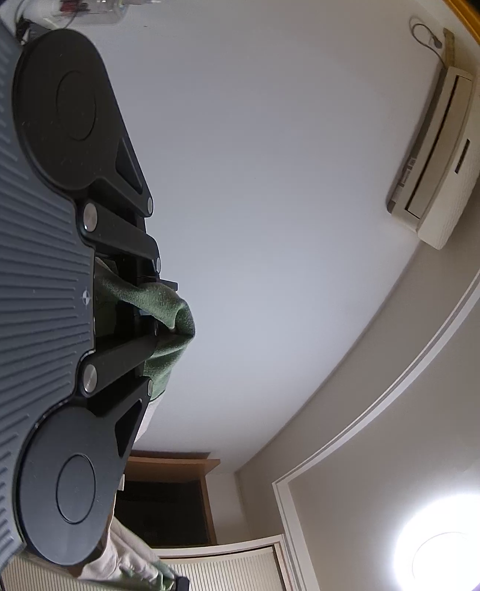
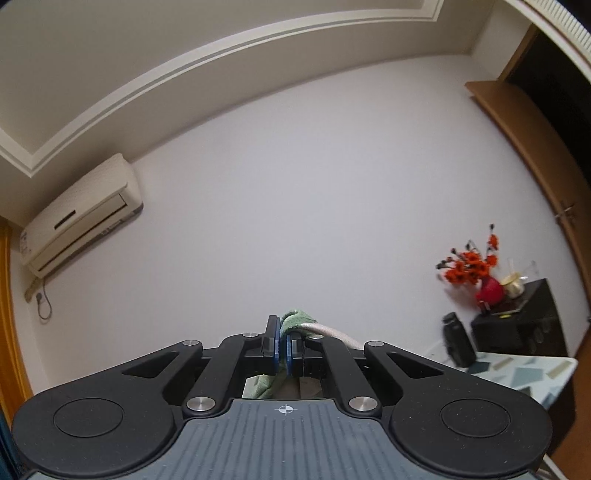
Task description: Fold clothes
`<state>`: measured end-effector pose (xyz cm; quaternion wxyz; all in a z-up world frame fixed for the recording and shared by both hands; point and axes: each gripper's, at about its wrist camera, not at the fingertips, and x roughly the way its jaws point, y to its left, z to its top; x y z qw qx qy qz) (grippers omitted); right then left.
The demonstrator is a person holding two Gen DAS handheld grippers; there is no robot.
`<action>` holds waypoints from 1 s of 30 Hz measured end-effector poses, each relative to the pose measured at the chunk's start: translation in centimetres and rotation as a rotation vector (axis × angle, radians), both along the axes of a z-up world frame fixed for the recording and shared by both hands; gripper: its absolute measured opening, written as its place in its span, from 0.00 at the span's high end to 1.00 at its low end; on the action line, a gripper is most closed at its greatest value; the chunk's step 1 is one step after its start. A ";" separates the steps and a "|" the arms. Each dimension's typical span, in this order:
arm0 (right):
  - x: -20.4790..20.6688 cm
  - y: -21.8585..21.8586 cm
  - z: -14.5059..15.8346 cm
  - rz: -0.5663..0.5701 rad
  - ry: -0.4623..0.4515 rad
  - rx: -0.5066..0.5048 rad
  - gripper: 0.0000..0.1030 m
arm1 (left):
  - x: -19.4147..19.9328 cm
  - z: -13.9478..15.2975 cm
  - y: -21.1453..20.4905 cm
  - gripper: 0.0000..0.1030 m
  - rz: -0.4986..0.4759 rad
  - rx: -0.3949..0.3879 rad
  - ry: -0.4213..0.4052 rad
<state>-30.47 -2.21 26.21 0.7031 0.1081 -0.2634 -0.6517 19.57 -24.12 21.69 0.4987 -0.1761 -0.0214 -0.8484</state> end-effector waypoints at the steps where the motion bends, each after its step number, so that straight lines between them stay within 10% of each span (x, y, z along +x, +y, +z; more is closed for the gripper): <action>1: -0.5 -0.8 0.4 0.013 0.004 -0.015 0.97 | -0.3 0.5 0.2 0.97 0.013 -0.016 -0.003; 7: -2.8 -5.3 4.1 0.061 0.120 -0.109 0.97 | -3.3 3.0 0.0 0.97 0.068 -0.083 -0.021; 15: -9.5 -19.6 6.1 0.162 0.185 -0.056 0.97 | -11.8 1.4 -10.4 0.97 0.213 0.040 -0.075; 23: -21.2 -48.0 -1.6 0.309 0.069 0.267 0.97 | -24.8 -5.0 -30.3 0.97 0.437 0.273 -0.209; 30: -25.9 -71.0 -15.8 0.294 0.110 0.638 0.97 | -32.7 -18.1 -46.7 0.97 0.564 0.522 -0.429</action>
